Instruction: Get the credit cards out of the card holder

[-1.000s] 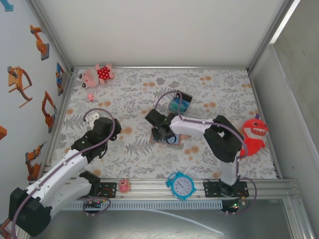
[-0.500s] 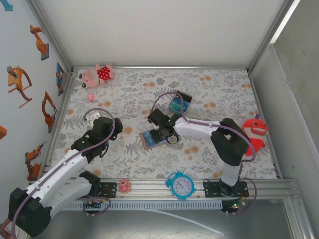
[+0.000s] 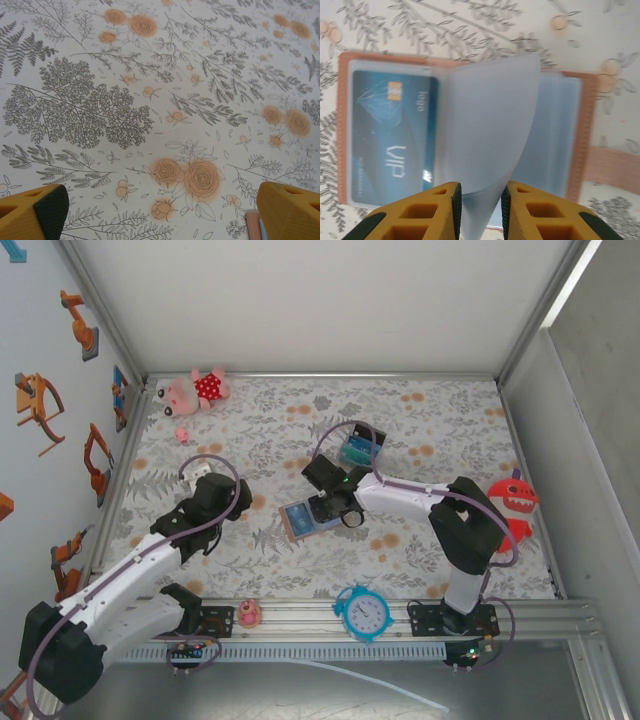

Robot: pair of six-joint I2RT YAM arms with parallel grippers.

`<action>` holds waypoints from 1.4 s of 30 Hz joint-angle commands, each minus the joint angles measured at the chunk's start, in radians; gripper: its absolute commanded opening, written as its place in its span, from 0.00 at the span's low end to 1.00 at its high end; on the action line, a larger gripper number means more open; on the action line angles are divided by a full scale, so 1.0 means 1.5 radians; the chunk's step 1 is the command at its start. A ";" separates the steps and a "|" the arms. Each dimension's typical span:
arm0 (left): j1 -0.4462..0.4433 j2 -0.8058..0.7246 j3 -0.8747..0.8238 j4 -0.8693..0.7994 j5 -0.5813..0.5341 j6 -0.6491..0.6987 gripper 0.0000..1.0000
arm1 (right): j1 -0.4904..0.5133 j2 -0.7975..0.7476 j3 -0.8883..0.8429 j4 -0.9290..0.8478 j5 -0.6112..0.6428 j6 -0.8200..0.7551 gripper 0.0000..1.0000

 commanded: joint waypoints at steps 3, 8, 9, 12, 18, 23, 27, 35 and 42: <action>-0.047 0.060 0.035 -0.004 0.002 0.000 0.97 | -0.028 -0.037 -0.028 -0.016 0.037 0.049 0.27; -0.102 0.138 0.050 0.008 0.009 -0.022 0.97 | -0.057 -0.062 -0.059 0.007 0.011 0.077 0.25; -0.112 0.153 0.051 0.015 0.011 -0.023 0.97 | -0.063 -0.068 -0.066 0.014 -0.001 0.083 0.25; -0.144 0.196 0.062 0.030 0.014 -0.024 0.97 | -0.073 -0.085 -0.077 0.030 -0.020 0.093 0.25; -0.177 0.273 0.081 0.065 0.059 -0.023 0.77 | -0.080 -0.099 -0.082 0.046 -0.049 0.107 0.23; -0.180 0.322 0.081 0.110 0.114 -0.026 0.69 | -0.080 -0.096 -0.086 0.075 -0.090 0.123 0.22; -0.180 0.356 0.086 0.128 0.128 -0.023 0.59 | -0.081 -0.090 -0.092 0.108 -0.133 0.139 0.21; -0.162 0.403 0.092 0.182 0.174 -0.006 0.42 | -0.083 -0.066 -0.105 0.173 -0.204 0.171 0.19; -0.142 0.435 0.106 0.205 0.202 0.015 0.35 | -0.091 -0.029 -0.118 0.244 -0.272 0.213 0.16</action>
